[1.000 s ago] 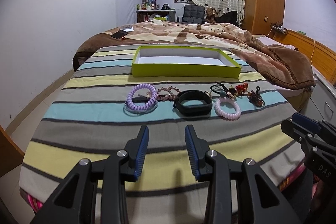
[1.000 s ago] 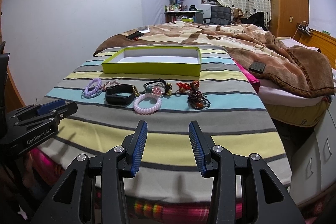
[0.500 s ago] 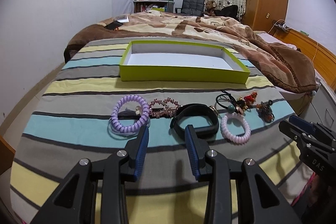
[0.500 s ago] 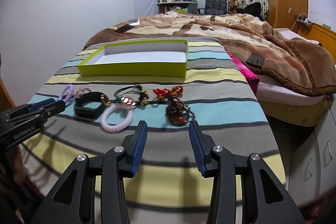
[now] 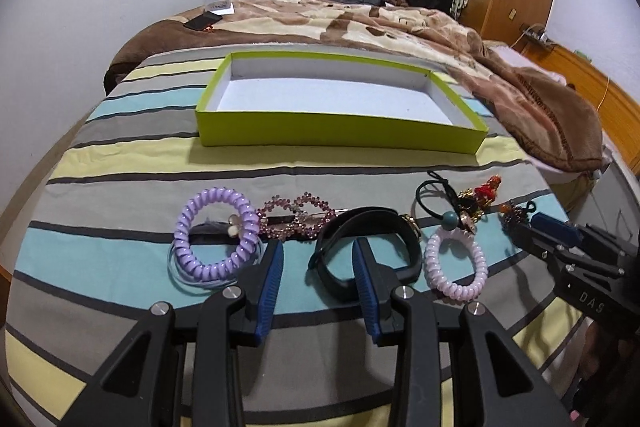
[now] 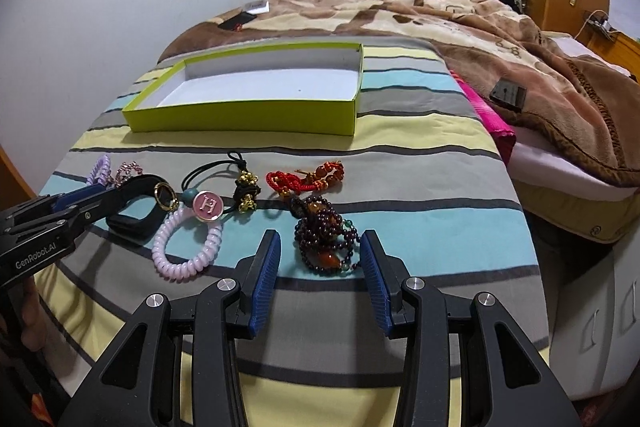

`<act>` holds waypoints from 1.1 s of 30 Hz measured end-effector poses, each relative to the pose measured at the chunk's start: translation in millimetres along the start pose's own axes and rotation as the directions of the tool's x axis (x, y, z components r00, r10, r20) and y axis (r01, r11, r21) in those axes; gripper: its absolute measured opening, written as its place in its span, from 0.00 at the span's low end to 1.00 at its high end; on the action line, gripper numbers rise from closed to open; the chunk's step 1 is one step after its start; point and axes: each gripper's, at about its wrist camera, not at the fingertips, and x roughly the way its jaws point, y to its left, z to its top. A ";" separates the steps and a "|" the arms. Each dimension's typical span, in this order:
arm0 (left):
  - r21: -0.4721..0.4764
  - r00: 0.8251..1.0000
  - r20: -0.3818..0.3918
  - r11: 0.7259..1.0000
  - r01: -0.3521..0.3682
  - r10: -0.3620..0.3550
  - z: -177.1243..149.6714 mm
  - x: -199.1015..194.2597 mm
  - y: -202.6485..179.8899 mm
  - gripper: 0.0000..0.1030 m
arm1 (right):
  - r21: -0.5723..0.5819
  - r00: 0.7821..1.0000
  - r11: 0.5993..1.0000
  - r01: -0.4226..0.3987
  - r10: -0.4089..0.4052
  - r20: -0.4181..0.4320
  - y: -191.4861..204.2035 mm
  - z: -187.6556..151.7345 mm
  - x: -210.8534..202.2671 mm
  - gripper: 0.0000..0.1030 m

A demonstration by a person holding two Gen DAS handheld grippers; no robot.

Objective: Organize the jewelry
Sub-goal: 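Grasp the black watch band with the left tool while the right grasps the dark bead tassel, then carry both items into the green box and open both tools to release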

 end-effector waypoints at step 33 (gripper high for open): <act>0.030 1.000 0.012 0.999 -0.010 0.009 -10.4 -25.6 1.9 0.09 | 0.038 0.997 0.998 -0.058 0.056 0.050 5.6 -6.6 -29.3 0.15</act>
